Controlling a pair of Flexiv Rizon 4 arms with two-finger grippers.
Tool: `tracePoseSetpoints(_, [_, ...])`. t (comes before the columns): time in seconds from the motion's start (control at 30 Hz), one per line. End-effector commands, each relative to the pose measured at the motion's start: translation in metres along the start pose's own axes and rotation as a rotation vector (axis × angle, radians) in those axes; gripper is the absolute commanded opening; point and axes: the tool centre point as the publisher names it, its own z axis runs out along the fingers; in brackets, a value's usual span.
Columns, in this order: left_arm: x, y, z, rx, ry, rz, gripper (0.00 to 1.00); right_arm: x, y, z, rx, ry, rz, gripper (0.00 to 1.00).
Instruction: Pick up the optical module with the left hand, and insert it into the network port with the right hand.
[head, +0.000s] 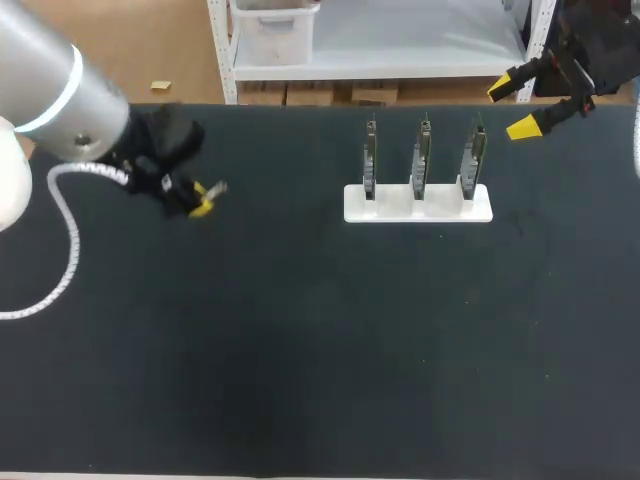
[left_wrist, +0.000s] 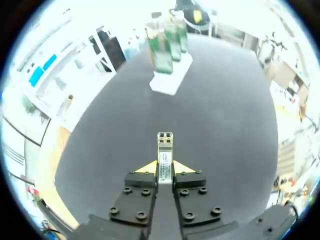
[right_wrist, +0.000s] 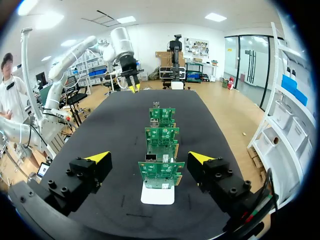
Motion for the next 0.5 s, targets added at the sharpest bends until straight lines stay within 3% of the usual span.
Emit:
tracePoseSetpoints(0.03, [-0.025,0.02,0.003,-0.029,-0.224,-0.054,0.0,0.0,0.0,0.0,0.001,0.001,0.0,1.0])
tracePoseSetpoints(0.23, [-0.072,0.039,-0.002,-0.09,-0.304,-0.021,0.0,0.0,0.0,0.0,0.001,0.001,0.0,1.0])
tracePoseSetpoints(0.5, [-0.131,0.06,-0.001,-0.085,-0.447,0.012,0.0,0.0,0.0,0.0,0.001,0.001,0.0,1.0])
